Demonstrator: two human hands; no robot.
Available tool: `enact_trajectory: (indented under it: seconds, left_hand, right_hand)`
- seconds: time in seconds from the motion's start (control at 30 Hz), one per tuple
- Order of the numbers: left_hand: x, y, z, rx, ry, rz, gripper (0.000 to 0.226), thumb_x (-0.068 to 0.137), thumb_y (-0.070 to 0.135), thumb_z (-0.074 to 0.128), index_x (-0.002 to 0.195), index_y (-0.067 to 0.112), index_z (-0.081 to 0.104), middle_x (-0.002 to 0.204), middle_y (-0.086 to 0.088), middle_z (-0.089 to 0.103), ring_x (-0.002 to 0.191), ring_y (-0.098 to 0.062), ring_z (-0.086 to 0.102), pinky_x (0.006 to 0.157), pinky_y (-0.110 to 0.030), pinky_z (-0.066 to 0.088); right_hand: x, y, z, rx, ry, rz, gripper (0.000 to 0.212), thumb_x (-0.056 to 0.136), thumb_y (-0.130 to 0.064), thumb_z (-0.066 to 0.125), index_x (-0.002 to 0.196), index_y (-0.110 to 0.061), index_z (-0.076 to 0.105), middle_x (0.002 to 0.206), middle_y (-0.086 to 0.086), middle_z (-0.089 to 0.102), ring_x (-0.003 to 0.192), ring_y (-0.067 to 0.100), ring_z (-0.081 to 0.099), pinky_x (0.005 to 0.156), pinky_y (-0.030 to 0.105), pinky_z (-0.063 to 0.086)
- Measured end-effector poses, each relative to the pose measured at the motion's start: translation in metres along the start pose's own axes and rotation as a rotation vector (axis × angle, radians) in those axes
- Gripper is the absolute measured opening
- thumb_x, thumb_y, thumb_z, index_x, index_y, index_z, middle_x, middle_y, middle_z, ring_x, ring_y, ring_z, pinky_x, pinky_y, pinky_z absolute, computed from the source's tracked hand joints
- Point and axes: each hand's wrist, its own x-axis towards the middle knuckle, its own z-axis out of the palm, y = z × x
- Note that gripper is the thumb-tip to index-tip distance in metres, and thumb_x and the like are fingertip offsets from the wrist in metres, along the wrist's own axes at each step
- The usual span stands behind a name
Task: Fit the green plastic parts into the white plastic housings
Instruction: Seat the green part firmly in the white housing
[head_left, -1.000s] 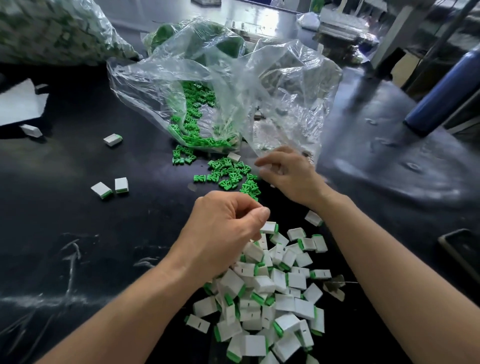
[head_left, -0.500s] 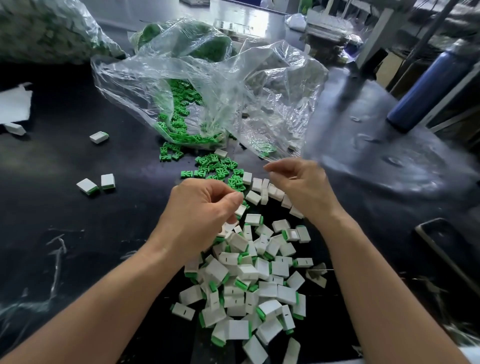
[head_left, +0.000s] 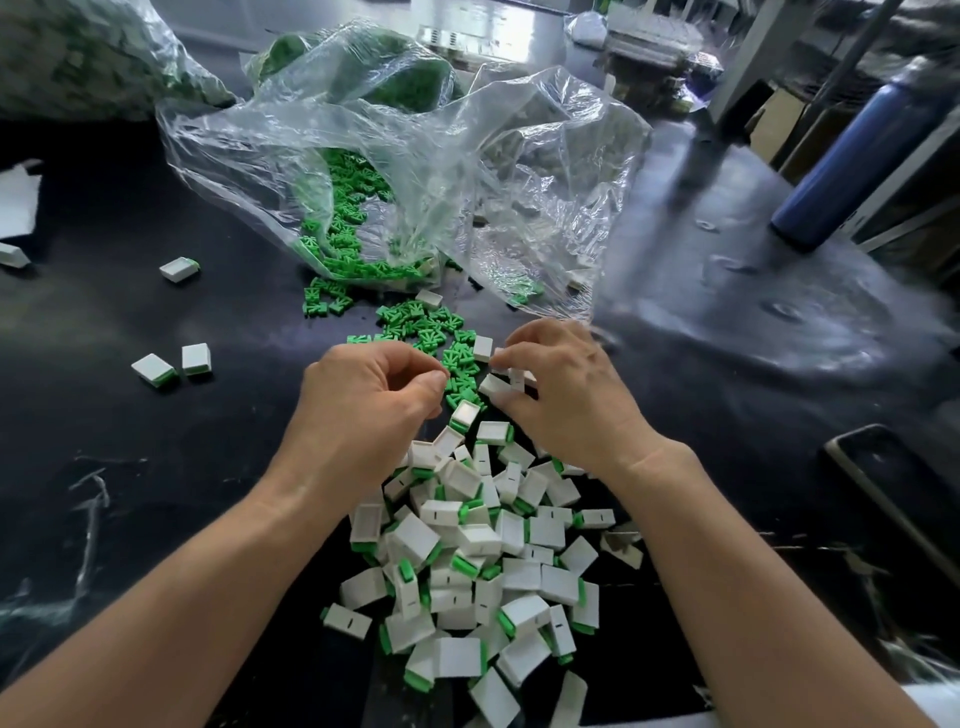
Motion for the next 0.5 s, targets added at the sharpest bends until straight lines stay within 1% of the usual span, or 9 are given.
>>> enact_trajectory:
  seconds: [0.07,0.2,0.33,0.4,0.47,0.5]
  left_hand:
    - [0.0,0.0,0.0,0.005,-0.002,0.002,0.016,0.083,0.017,0.066,0.07,0.026,0.069,0.059,0.01,0.068,0.057,0.002,0.063,0.052,-0.014,0.047]
    - [0.0,0.001,-0.001,-0.001,-0.007,0.001,0.014,0.083,0.017,0.066,0.071,0.025,0.07,0.061,0.009,0.068,0.059,-0.001,0.063,0.054,-0.012,0.049]
    - [-0.001,0.002,0.0,-0.007,-0.011,-0.002,0.013,0.082,0.017,0.067,0.074,0.026,0.07,0.064,0.009,0.068,0.063,-0.006,0.065,0.063,-0.023,0.054]
    - [0.0,0.003,-0.001,-0.016,-0.007,0.004,0.01,0.081,0.018,0.068,0.08,0.028,0.07,0.066,0.014,0.067,0.063,-0.004,0.063,0.064,-0.022,0.051]
    - [0.0,0.004,-0.001,-0.044,-0.017,0.013,0.013,0.081,0.021,0.068,0.086,0.033,0.067,0.075,0.014,0.067,0.073,-0.007,0.065,0.067,-0.025,0.05]
    - [0.0,0.005,-0.001,-0.068,-0.031,0.014,0.015,0.08,0.023,0.069,0.087,0.036,0.064,0.08,0.013,0.068,0.077,-0.008,0.066,0.069,-0.027,0.051]
  right_hand:
    - [0.001,-0.002,0.004,-0.028,-0.007,0.002,0.029,0.087,-0.027,0.061,0.114,-0.018,0.063,0.124,-0.003,0.051,0.119,0.017,0.035,0.097,0.025,0.023]
    - [0.003,-0.002,0.005,-0.023,0.021,0.007,0.018,0.088,-0.022,0.061,0.103,-0.015,0.066,0.118,-0.002,0.055,0.113,0.017,0.038,0.09,0.022,0.022]
    - [0.002,-0.004,0.006,-0.057,0.069,-0.014,0.015,0.089,-0.024,0.058,0.101,-0.017,0.063,0.116,-0.003,0.058,0.112,0.017,0.042,0.088,0.024,0.018]
    - [0.001,-0.008,0.003,0.035,0.142,-0.023,0.013,0.089,-0.02,0.058,0.1,-0.015,0.062,0.108,-0.002,0.062,0.107,0.02,0.05,0.091,0.026,0.022]
    - [-0.001,-0.013,-0.002,0.212,0.194,-0.027,0.011,0.087,-0.016,0.061,0.096,-0.012,0.063,0.095,-0.004,0.063,0.096,0.021,0.056,0.091,0.03,0.035]
    - [-0.002,-0.017,-0.004,0.303,0.195,-0.027,0.011,0.085,-0.015,0.063,0.095,-0.011,0.064,0.091,-0.005,0.062,0.092,0.019,0.057,0.087,0.029,0.039]
